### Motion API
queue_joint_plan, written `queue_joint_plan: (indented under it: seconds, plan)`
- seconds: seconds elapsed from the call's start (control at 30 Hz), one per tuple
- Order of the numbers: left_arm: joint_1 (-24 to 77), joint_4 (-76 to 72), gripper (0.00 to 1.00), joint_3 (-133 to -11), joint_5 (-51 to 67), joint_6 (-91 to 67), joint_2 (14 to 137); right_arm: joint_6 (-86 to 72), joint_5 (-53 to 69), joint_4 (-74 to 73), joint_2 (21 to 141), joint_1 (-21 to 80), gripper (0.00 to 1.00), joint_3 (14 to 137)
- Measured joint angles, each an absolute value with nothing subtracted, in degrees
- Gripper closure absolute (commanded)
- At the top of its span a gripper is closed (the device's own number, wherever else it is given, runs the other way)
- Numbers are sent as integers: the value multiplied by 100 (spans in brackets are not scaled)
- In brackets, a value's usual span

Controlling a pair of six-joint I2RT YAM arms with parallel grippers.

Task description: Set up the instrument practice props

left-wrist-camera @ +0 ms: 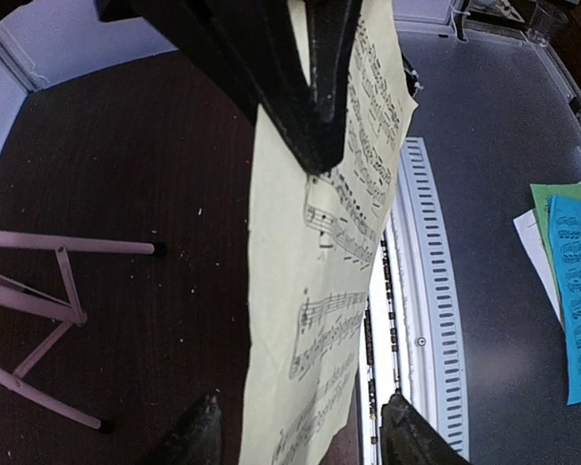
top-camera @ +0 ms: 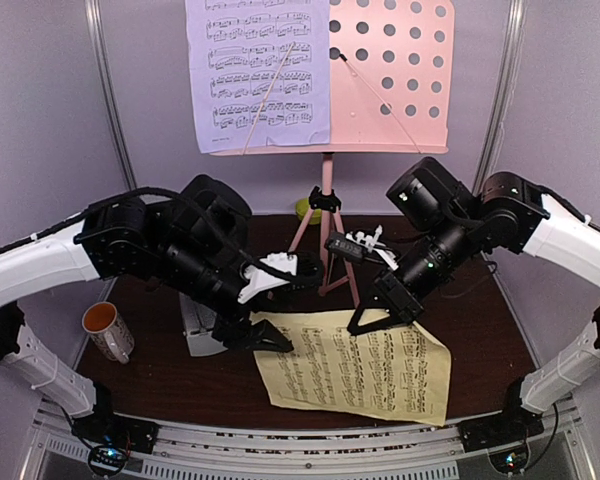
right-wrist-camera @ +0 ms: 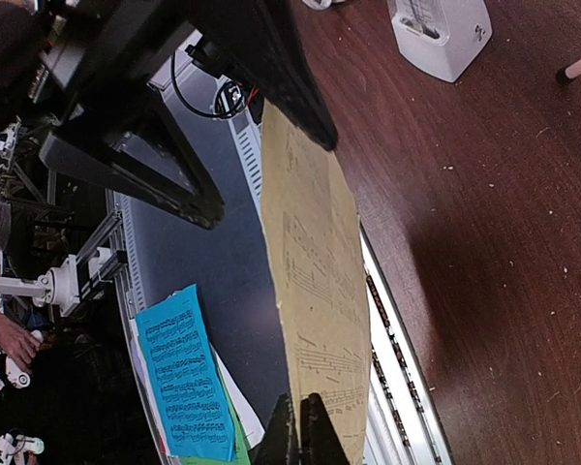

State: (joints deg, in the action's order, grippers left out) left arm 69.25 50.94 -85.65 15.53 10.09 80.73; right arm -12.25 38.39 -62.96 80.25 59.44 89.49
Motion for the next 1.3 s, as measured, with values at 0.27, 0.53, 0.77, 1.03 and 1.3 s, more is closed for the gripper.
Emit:
queue_joint_plan:
  seconds: [0.27,0.53,0.77,1.03,1.3]
  plan:
    - [6925,4862,68,-8879,1592,1061,8560,-1240,3841,-6243,8031,5955,100,8989]
    - [6925,4628,100,-9122,1627,934,8807,-1179,3852,-6274,8075,5918,44,9201]
    - [6689,3682,100,-8226,1796,217,7802,-1387,4082,-5640,7363,4945,3,8866]
    - [5913,2112,100,-7013,2307,-1284,6560,-2473,4362,-3621,5736,4034,0,7572]
    - [5782,1072,100,-6899,2591,-2119,6241,-3286,4167,-1955,5175,4014,2,6499]
